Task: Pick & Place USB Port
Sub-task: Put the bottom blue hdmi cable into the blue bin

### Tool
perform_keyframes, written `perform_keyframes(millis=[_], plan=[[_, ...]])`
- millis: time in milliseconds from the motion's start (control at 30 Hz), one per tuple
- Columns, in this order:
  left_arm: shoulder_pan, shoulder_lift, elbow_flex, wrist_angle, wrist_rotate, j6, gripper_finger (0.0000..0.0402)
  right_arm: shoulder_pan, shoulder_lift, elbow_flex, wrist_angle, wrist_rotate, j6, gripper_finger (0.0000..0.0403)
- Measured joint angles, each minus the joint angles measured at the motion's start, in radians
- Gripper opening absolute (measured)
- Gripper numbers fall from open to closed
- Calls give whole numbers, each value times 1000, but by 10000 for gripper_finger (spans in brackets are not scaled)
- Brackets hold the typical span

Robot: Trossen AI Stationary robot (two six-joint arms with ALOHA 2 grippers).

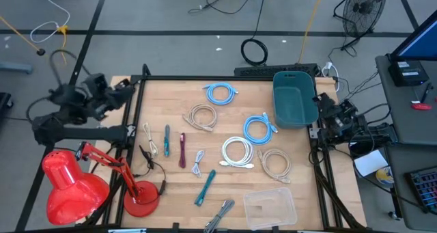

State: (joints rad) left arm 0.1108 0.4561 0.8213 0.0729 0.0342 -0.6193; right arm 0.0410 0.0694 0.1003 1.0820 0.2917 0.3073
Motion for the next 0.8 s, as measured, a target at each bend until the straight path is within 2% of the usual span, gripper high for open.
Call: perform_keyframes(millis=[167, 300, 500, 667, 800], plan=[[0, 103, 95, -169, 19, 38, 21, 0, 115, 150, -133, -181, -106, 7], [0, 132, 104, -185, 19, 38, 21, 0, 300, 295, -158, -269, -129, 29], [0, 130, 104, -184, 19, 39, 21, 0, 602, 523, -224, -368, -144, 85], [0, 124, 104, -198, 20, 38, 21, 1, 811, 652, -350, -401, -99, 132], [0, 125, 104, -222, 21, 32, 21, 0, 920, 706, -596, -347, -76, 161]])
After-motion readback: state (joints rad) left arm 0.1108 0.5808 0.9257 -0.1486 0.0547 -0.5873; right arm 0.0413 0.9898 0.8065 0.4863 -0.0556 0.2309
